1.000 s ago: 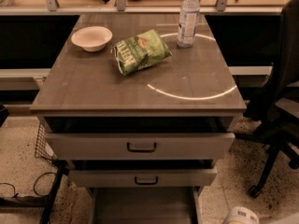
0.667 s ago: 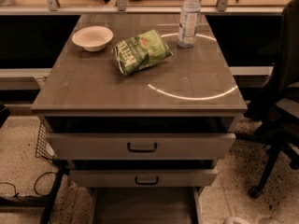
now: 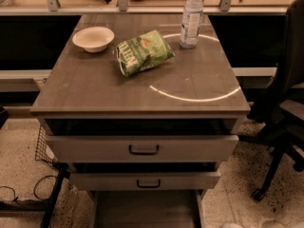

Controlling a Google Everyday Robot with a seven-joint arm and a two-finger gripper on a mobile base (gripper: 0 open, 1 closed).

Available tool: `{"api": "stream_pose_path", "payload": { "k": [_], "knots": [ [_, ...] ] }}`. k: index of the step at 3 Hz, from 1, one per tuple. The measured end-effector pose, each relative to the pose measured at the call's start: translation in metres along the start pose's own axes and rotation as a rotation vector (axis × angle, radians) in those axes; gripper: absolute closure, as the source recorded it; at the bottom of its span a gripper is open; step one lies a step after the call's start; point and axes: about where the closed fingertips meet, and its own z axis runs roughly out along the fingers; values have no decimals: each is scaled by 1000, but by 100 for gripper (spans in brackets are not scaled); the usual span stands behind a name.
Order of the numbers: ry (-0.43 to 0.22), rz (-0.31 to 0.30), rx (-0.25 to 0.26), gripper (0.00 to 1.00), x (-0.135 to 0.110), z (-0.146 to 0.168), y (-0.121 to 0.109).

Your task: Close bottom drawer

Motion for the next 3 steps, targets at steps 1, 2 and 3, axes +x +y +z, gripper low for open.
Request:
{"api": "stream_pose_path", "payload": {
  "k": [1,2,3],
  "knots": [
    [11,-25,1,100,-6,36,0],
    [-2,-62,4,100,-17,78,-4],
    [-22,-72,6,100,-22,105,-6]
  ]
}}
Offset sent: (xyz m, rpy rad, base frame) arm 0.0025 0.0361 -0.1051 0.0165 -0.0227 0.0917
